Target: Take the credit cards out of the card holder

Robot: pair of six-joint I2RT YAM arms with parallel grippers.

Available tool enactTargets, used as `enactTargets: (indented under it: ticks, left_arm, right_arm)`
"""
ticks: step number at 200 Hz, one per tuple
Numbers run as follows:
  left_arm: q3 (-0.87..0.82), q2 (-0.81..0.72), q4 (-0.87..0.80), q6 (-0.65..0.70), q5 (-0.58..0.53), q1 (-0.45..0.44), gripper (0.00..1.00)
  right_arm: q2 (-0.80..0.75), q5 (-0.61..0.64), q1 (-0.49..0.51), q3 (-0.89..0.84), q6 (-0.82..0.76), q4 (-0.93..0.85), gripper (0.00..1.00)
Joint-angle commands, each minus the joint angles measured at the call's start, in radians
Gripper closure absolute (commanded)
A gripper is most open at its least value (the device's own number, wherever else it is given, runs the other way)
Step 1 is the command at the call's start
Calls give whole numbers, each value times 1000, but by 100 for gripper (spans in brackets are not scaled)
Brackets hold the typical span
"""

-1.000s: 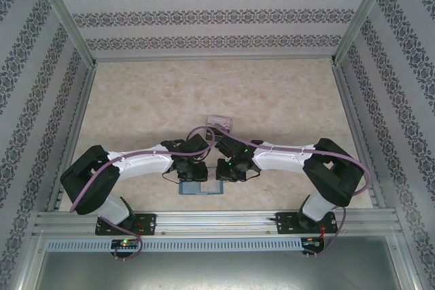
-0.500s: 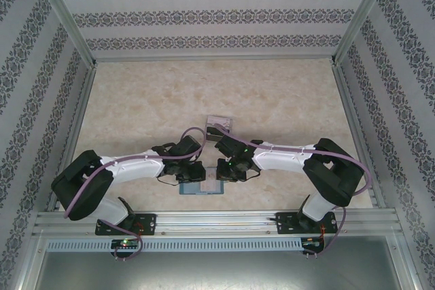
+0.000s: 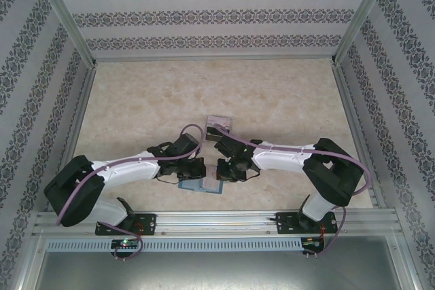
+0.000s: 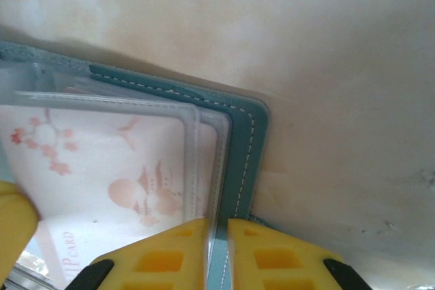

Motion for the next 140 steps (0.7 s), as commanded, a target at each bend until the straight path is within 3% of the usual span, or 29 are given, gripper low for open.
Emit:
enactTargets:
  ticks: [1,95,140]
  left_arm:
    - [9,-27,-70,19,-40,8,93]
    - [77,-98,-334,77,-171,10,94]
    - [94,-107,-359,90,-192,10,94]
  right_arm:
    - [26,29,14,11,-25,-47,82]
    - [37,43,14,29,-34,-76,82]
    - [24,45,14,29,-30,-81,82]
